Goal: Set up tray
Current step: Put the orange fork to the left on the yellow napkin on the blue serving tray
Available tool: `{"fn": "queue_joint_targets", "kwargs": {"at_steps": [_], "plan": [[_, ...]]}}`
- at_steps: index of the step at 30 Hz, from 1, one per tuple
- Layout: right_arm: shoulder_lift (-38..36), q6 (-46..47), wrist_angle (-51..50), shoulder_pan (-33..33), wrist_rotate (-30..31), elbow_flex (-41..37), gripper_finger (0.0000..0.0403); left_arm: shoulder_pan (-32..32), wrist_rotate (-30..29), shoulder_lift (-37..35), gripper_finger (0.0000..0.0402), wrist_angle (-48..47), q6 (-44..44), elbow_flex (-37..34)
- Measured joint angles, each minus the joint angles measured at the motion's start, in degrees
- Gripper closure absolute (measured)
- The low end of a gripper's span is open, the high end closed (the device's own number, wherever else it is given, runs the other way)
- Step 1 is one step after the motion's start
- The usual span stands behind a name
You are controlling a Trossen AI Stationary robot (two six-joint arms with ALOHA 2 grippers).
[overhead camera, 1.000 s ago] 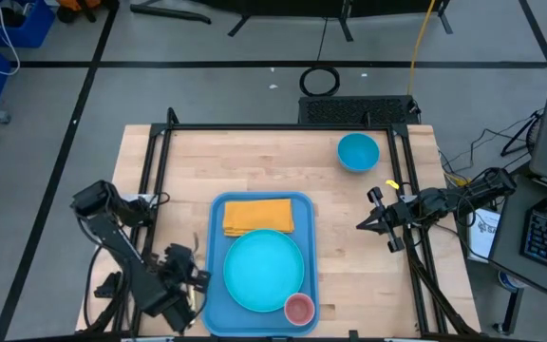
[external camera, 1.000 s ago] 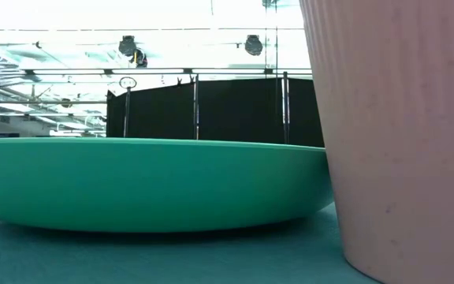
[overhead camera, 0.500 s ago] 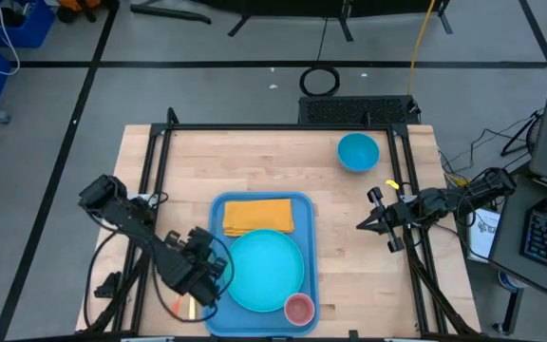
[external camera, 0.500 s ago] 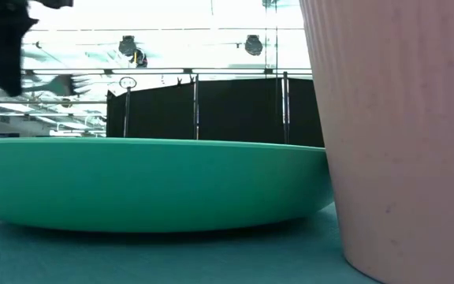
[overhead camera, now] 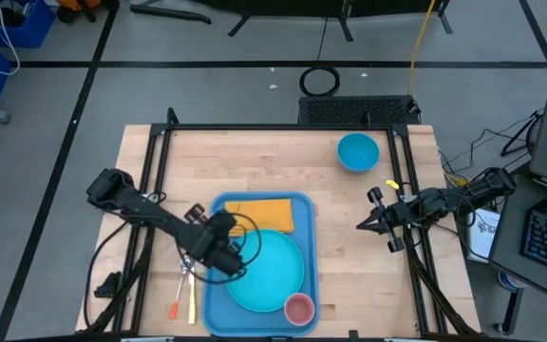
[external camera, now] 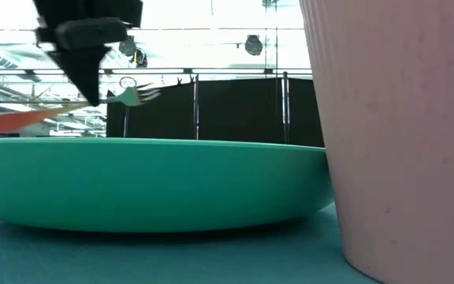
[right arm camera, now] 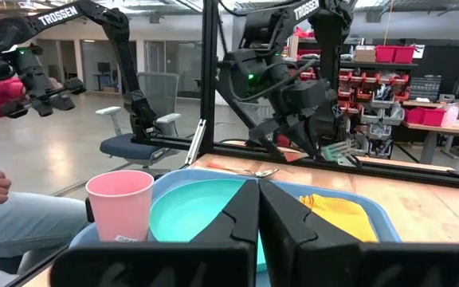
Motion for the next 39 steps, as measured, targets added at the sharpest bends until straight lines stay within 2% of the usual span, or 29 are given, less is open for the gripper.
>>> {"fn": "queue_joint_targets", "kwargs": {"at_steps": [5,11,17,22,28,39], "plan": [[-0.02,0.02,0.0,-0.01,0.0,0.0,0.0403,3.54,-3.01,0.02,0.04,6.64,16.72,0.0],[-0.02,0.0,0.0,-0.01,0.0,0.0,0.0403,8.23,-3.76,0.02,0.0401,8.81,32.86,0.0],[-0.01,0.0,0.0,0.0,0.0,0.0,0.0403,12.41,-3.42,0.02,0.0401,10.29,43.7,0.0],[-0.01,0.01,0.02,0.0,0.0,0.0,0.0403,15.25,-3.31,0.02,0.0401,15.94,54.76,0.0],[0.0,0.0,0.0,0.01,0.0,0.0,0.0403,18.38,-2.47,0.04,0.0401,20.35,64.51,0.0],[-0.01,0.0,0.0,-0.01,0.0,0.0,0.0403,22.01,0.25,0.09,0.0401,23.78,74.0,-0.26]]}}
